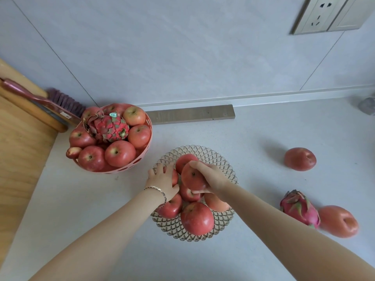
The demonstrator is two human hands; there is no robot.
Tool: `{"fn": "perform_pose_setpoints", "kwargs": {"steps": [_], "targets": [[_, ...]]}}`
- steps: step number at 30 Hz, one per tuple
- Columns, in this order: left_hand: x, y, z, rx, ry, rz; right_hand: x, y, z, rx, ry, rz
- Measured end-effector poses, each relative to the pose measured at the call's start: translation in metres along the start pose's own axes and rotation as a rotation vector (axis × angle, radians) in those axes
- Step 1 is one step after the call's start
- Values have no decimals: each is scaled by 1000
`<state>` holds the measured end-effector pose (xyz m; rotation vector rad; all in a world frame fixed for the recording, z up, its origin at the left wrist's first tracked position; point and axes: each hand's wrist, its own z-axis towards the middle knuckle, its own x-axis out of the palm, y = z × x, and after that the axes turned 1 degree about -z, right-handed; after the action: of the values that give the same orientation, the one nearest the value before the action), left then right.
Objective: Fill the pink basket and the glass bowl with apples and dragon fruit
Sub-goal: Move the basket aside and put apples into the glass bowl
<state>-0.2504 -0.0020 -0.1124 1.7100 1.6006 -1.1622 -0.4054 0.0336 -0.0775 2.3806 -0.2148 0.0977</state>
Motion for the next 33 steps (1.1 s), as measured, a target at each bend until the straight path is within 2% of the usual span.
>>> {"fn": "perform_pose_setpoints", "kwargs": {"steps": [6, 11, 18, 26, 31, 33], "targets": [[8, 2, -6, 10, -109, -72, 21, 24, 17, -16, 114, 198], [16, 0, -12, -31, -172, -104, 22, 26, 29, -56, 105, 169], [11, 2, -13, 37, -151, -233, 11, 22, 36, -33, 90, 233], [4, -20, -12, -78, -236, -173, 8, 17, 44, -32, 58, 305], [3, -9, -11, 20, -189, -87, 5, 17, 44, -20, 83, 331], [2, -6, -12, 2, -182, -187, 4, 16, 44, -24, 85, 340]]}}
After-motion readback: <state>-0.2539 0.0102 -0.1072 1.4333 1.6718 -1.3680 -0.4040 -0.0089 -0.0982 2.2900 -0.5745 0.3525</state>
